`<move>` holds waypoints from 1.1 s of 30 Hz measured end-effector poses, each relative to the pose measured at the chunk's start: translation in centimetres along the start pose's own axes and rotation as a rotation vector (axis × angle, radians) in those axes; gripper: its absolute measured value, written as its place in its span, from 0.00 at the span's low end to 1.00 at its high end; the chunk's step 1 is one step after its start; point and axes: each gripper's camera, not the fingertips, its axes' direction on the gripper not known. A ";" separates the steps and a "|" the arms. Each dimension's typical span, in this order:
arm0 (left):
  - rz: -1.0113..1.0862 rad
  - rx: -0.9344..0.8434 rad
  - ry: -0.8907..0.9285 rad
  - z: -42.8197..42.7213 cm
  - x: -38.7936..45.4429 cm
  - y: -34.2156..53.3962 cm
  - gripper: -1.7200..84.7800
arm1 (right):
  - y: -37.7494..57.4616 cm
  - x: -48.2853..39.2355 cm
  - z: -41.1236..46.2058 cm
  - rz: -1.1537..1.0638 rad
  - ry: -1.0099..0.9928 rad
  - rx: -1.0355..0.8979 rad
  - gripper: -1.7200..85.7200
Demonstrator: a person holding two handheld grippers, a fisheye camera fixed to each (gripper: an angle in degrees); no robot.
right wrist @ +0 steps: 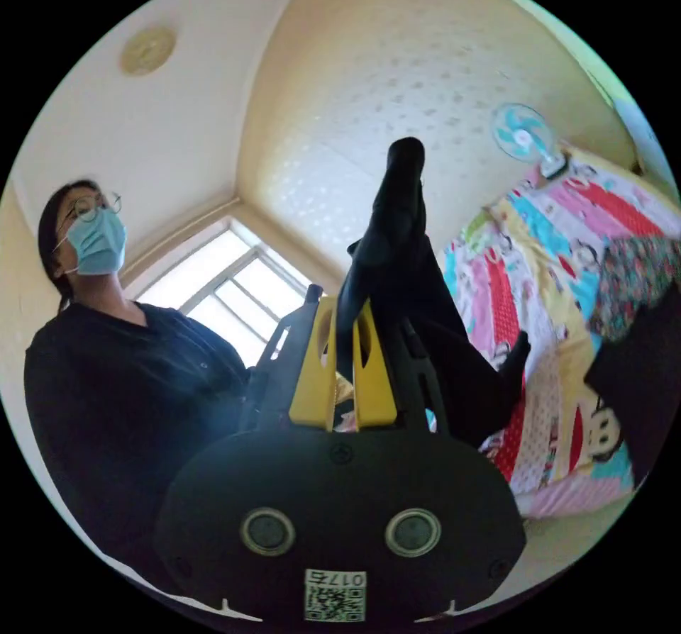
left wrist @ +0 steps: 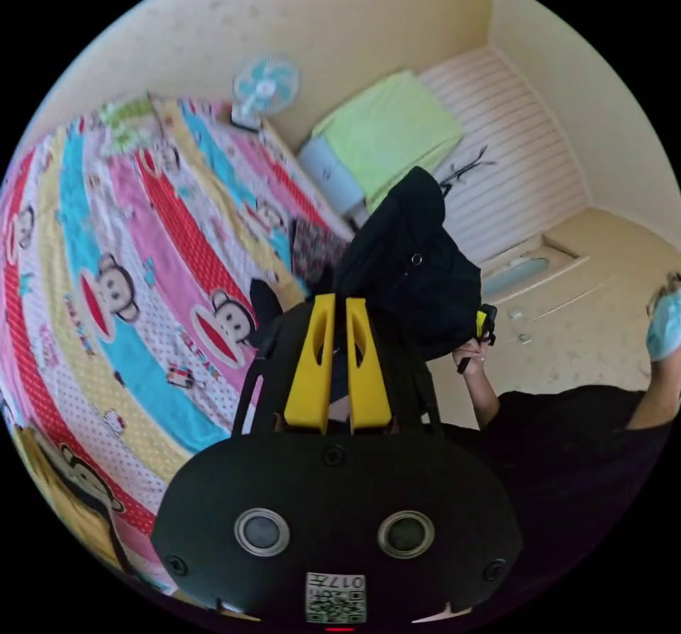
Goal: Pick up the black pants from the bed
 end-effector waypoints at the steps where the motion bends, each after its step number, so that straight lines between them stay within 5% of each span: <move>1: 0.050 0.092 -0.006 -3.8 2.8 0.9 0.05 | -2.0 -3.4 1.3 -0.115 -0.034 -0.009 0.02; 8: 0.379 0.592 -0.011 -18.4 18.5 7.2 0.06 | -9.1 -24.5 3.8 -0.724 0.048 0.094 0.02; 14: 0.577 0.893 0.016 -24.3 27.9 11.0 0.06 | -12.3 -32.9 4.0 -0.794 0.144 0.372 0.02; 19: 0.571 0.990 -0.100 -26.6 31.2 9.6 0.06 | -17.8 -33.3 10.4 -0.733 0.293 0.317 0.02; 26: 0.245 0.797 -0.412 -25.0 22.9 -7.4 0.06 | -34.7 -18.3 30.2 -0.505 0.592 0.058 0.04; 30: -0.156 0.511 -0.555 -21.1 6.9 -18.2 0.06 | -40.7 -3.3 38.4 -0.106 0.778 -0.225 0.10; 33: -0.379 0.346 -0.515 -16.4 -3.7 -14.9 0.06 | -35.7 5.6 39.5 0.008 0.898 -0.292 0.09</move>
